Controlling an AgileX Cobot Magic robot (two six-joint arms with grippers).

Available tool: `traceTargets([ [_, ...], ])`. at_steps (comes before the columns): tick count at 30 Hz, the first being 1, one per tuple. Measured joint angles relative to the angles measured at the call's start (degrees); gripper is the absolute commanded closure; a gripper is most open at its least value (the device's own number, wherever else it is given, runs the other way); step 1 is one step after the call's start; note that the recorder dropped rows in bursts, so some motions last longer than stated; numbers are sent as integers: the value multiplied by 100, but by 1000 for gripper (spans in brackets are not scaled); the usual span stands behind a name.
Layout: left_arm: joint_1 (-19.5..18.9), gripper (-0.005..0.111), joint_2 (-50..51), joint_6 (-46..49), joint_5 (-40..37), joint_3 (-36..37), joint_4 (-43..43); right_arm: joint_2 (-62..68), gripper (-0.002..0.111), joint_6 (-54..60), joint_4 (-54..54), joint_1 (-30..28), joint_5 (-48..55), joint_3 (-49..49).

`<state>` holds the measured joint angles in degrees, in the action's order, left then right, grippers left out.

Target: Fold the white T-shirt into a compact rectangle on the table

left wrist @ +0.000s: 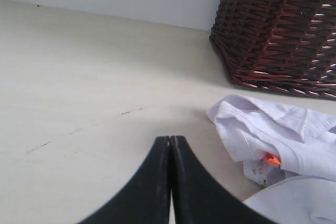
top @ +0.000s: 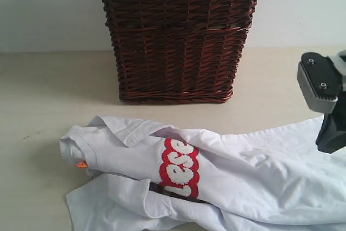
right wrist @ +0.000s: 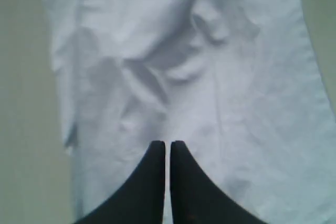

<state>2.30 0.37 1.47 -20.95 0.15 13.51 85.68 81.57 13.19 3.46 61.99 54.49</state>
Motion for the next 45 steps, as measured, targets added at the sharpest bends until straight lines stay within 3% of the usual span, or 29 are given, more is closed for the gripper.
traceTargets([
  [5,0,107,0,0,0,0,0,616,103,-398,210,-465,-2200,-492],
  [18,0,107,0,0,0,0,0,2179,103,-374,464,-494,-3685,-518],
  [24,0,107,0,0,0,0,0,2705,103,-504,512,-494,-6398,-509],
  [27,0,107,0,0,0,0,0,2789,103,-820,512,-494,-6974,-509],
  [39,0,107,0,0,0,0,0,1226,103,-1900,512,-448,-6005,-509],
  [42,0,107,0,0,0,0,0,498,103,-1188,548,-435,-4766,-509],
  [45,0,107,0,0,0,0,0,35,103,567,752,-435,-2537,-570],
])
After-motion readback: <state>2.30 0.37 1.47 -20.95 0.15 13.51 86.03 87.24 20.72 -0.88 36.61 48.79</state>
